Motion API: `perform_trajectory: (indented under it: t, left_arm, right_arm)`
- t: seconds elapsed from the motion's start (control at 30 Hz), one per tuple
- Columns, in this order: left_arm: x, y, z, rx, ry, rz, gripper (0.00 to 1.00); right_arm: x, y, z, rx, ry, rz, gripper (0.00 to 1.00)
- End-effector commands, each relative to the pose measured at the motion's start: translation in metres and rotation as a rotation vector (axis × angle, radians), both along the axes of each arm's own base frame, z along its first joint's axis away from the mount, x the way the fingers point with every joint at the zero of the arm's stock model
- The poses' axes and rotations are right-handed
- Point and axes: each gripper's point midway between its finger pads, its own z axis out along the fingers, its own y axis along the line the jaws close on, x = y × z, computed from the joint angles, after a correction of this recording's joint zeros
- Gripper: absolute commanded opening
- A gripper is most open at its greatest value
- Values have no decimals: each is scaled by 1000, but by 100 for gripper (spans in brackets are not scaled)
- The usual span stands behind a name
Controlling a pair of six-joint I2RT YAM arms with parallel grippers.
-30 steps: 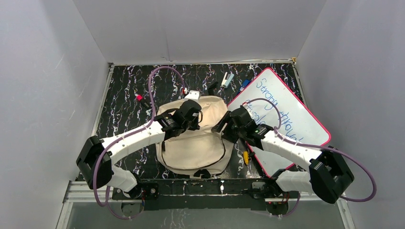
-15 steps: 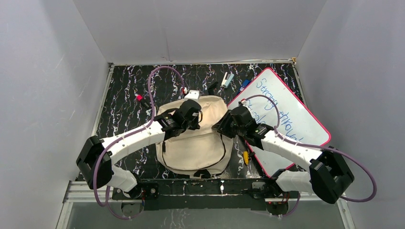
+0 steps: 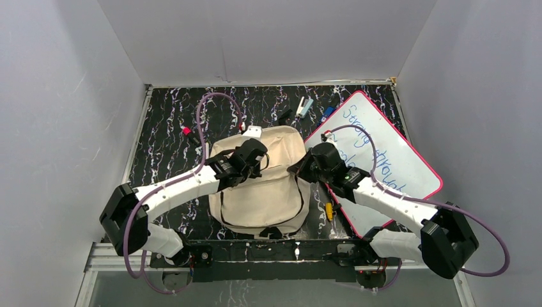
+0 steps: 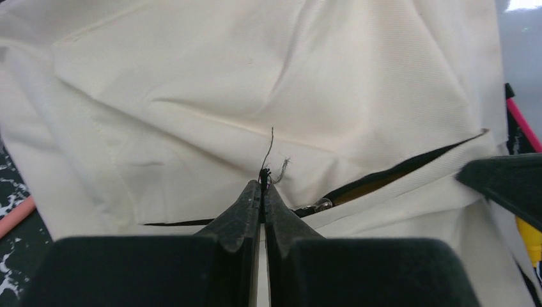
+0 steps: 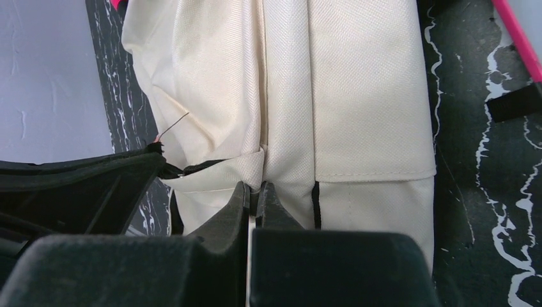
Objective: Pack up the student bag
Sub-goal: Unzip the student bag at the center of the board.
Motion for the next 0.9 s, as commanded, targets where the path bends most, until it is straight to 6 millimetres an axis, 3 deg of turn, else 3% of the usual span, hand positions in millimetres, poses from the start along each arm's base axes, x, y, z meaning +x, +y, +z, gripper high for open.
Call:
perform_trajectory:
  t: [0.0,0.27,0.5,0.63,0.87]
  left_arm:
    - [-1,56,5,129,-39,144,0]
    - [-23,123,-17,204,49,312,0]
    - [-30,169,-22,251,82,426,0]
    - [-28,174,-19,251,84,447,0]
    - [-25,165,-21,194,104,435,3]
  right_arm:
    - [14,-25,11,-58,-78,-98,0]
    - [14,-34,12,-84,-89,-118,0]
    - [13,-35,12,-98,-92,-114,0]
    - [14,-34,13,-104,-103,-97,0]
    - [18,-29,28,-133,-166,-33,0]
